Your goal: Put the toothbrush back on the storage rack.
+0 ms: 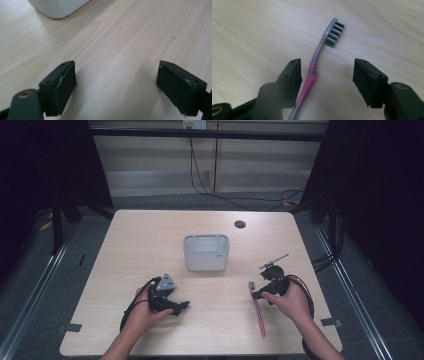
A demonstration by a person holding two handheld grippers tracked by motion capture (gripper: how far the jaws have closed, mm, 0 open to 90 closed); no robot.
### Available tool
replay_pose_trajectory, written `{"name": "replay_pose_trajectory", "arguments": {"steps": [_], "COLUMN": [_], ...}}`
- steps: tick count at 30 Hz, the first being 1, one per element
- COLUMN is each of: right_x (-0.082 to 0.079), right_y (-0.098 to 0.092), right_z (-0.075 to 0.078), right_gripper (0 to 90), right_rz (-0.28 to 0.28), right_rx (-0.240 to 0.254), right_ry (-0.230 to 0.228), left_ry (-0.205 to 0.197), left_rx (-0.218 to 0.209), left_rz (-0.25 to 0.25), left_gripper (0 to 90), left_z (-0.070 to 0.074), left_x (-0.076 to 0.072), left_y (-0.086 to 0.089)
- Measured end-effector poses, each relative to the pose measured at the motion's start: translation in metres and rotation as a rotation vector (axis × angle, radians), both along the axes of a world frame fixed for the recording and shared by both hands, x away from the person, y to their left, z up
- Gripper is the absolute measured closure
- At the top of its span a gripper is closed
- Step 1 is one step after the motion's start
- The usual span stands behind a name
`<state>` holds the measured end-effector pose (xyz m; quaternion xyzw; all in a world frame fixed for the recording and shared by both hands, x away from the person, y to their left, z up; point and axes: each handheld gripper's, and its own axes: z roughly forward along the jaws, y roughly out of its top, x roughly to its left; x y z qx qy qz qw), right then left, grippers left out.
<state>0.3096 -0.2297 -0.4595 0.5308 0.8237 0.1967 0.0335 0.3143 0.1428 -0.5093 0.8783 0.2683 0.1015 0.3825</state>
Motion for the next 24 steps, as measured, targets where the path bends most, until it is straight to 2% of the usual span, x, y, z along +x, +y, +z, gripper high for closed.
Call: {"name": "replay_pose_trajectory", "arguments": {"steps": [14,21,23,24], "right_x": [-0.001,-0.002,-0.003,-0.003], "right_y": [0.013,0.018,0.021,0.023], "right_z": [-0.005,-0.009,-0.010,-0.011], "right_gripper": [52.9,62.0,64.8,68.2], "right_rz": [-0.010,-0.013,-0.018,-0.017], "right_rx": [-0.023,-0.057,-0.066,-0.083], "right_ry": [0.048,0.063,0.076,0.066], "left_ry": [-0.001,0.004,-0.002,-0.005], "left_rx": [0.000,-0.004,0.000,0.011], "left_rz": [-0.001,0.001,0.001,-0.007], "left_gripper": [15.7,15.8,15.8,15.9], "left_z": [0.000,0.000,0.000,0.001], "left_x": [0.000,0.000,0.001,0.001], "left_y": [0.000,0.000,0.001,0.001]}}
